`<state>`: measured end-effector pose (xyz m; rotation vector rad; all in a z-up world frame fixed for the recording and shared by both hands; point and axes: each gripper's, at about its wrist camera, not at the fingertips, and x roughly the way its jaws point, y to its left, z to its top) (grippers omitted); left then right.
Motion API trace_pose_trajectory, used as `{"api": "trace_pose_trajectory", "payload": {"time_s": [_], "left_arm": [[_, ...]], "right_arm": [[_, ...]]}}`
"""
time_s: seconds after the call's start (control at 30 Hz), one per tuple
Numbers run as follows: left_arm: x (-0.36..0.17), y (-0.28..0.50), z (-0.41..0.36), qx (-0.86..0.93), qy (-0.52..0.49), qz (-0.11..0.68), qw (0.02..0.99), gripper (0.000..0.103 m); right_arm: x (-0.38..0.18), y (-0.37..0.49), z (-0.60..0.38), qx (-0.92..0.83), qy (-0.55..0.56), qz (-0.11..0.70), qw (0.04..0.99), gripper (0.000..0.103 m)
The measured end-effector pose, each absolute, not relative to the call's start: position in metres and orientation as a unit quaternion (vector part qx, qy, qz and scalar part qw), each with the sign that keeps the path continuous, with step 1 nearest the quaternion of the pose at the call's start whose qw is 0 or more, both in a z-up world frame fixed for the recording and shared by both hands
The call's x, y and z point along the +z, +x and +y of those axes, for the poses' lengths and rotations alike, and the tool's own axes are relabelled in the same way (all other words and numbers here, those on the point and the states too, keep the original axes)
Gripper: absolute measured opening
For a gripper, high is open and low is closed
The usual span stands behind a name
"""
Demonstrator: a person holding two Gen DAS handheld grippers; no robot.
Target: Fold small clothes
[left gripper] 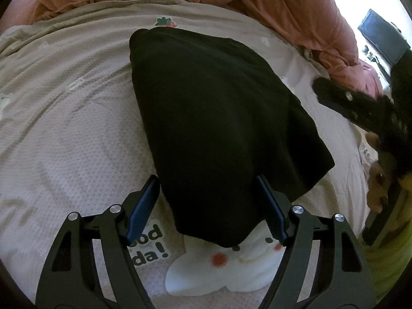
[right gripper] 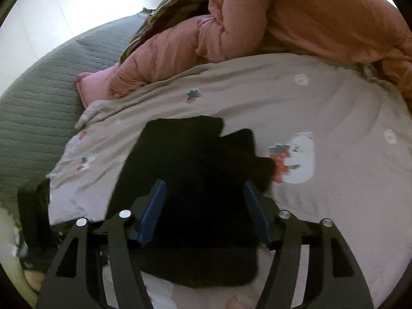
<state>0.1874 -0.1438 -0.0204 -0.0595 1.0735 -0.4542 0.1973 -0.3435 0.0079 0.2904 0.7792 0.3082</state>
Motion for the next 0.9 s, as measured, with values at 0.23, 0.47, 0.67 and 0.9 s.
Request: {"api": "trace_pose_trajectory", "payload": {"time_s": [0.23, 0.47, 0.67, 0.9], "left_arm": [[-0.019, 0.186, -0.144, -0.212, -0.023, 0.506, 0.836, 0.068], [-0.019, 0.189, -0.141, -0.215, -0.024, 0.505, 0.836, 0.069], [-0.017, 0.181, -0.138, -0.212, -0.027, 0.503, 0.838, 0.069], [0.006, 0.159, -0.134, -0.21, -0.023, 0.48, 0.852, 0.075]], "right_arm": [[-0.016, 0.257, -0.338, 0.147, 0.174, 0.438, 0.87, 0.072], [-0.028, 0.249, -0.318, 0.146, 0.11, 0.435, 0.882, 0.033], [-0.02, 0.234, -0.317, 0.132, 0.096, 0.421, 0.892, 0.043], [0.032, 0.174, -0.324, 0.127, 0.089, 0.335, 0.929, 0.07]]}}
